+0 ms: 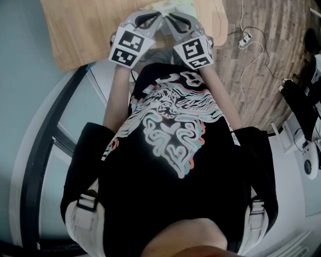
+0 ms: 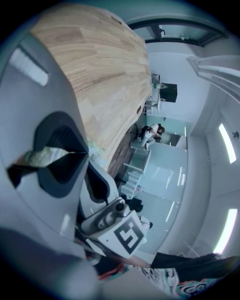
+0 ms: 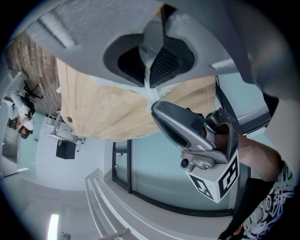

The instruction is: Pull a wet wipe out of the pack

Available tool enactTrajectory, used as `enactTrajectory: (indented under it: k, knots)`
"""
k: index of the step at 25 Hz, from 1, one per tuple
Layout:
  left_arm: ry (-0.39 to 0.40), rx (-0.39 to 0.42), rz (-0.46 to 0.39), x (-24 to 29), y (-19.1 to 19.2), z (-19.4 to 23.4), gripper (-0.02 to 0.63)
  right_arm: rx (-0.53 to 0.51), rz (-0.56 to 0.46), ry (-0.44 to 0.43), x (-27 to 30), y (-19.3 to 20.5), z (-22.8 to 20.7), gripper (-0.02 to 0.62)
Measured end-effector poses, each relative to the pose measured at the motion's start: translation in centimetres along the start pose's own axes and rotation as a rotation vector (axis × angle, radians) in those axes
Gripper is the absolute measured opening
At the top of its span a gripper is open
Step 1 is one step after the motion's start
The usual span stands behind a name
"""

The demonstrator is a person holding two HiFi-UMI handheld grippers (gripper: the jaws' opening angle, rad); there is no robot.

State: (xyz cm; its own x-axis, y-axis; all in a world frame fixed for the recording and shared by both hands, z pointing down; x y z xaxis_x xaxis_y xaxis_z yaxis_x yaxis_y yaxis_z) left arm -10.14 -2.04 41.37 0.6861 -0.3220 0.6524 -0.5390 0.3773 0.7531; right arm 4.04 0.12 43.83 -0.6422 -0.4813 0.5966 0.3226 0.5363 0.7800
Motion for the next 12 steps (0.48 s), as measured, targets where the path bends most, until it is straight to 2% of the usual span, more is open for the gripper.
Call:
enactTrajectory:
  k: [12]
  knots:
    - [-0.009, -0.002, 0.002, -0.49, 0.04, 0.20, -0.008, -0.006, 0.015, 0.008, 0.00, -0.14, -0.03, 0.034]
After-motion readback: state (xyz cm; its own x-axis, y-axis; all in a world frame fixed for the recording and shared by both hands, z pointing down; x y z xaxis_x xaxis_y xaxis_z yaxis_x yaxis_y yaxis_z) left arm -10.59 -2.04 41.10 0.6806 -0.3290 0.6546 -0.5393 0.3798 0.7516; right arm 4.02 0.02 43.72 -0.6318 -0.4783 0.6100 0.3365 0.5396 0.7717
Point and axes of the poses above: the fingertips, and each gripper's own axes: x forward along the fingers, z to its left, y out of its underside, the point moved 10 cm from there along -x, backward along the fingers, and after that the axes turned 12 degrees about x, right-handed, at the moved point
